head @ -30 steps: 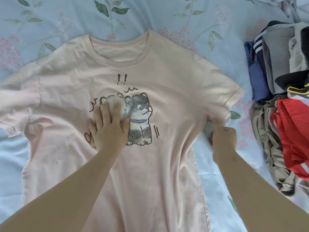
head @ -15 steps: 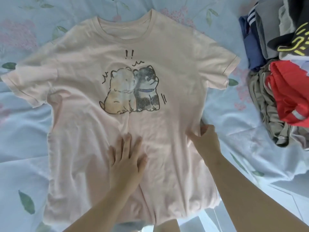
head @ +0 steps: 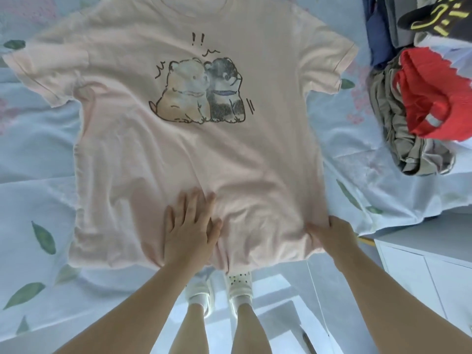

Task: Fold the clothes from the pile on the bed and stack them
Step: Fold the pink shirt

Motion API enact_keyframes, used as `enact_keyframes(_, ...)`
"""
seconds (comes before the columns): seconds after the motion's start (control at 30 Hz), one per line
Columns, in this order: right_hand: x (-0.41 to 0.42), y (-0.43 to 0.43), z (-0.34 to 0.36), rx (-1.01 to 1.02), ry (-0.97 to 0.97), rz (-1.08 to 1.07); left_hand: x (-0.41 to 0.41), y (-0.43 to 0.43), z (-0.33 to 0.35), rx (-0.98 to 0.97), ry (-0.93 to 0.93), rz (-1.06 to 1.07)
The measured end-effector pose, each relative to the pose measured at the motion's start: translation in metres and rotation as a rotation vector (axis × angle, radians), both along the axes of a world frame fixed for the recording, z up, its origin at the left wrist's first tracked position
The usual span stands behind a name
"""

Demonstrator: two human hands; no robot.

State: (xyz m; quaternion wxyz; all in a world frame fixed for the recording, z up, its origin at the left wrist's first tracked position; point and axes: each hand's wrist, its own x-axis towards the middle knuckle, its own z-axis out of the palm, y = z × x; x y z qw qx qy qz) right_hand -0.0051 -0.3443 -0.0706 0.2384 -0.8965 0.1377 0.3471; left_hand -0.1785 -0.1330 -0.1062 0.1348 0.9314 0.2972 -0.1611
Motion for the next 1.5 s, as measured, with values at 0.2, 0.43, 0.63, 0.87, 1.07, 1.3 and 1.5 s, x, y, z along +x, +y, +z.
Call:
enact_keyframes(0.2,-0.009,0.003,0.016,-0.355,-0.146,0.082,-0.018,-0.001,0.013,-0.072,-0.040,0.012)
enact_keyframes(0.43,-0.068,0.104,0.028,0.041,-0.120,0.556,-0.067,0.028,0.038,0.041,-0.225,0.445)
enact_keyframes(0.63,-0.114,0.151,0.014,0.026,-0.026,0.677,-0.097,0.096,0.042,-0.251,-0.144,1.159)
enact_keyframes(0.87,-0.127,0.150,0.014,0.024,-0.219,0.741,-0.112,0.124,0.057,-0.907,-0.415,1.133)
enact_keyframes(1.07,-0.137,0.132,0.011,0.120,-0.356,1.305,-0.130,0.119,0.062,-1.261,-0.447,0.949)
enact_keyframes(1.3,-0.063,0.170,0.032,0.336,0.098,0.486,-0.088,0.152,0.076,-1.329,-0.392,1.434)
enact_keyframes(1.5,-0.056,0.172,0.028,0.071,-0.422,0.507,-0.015,0.144,0.062,-1.154,-0.378,1.120)
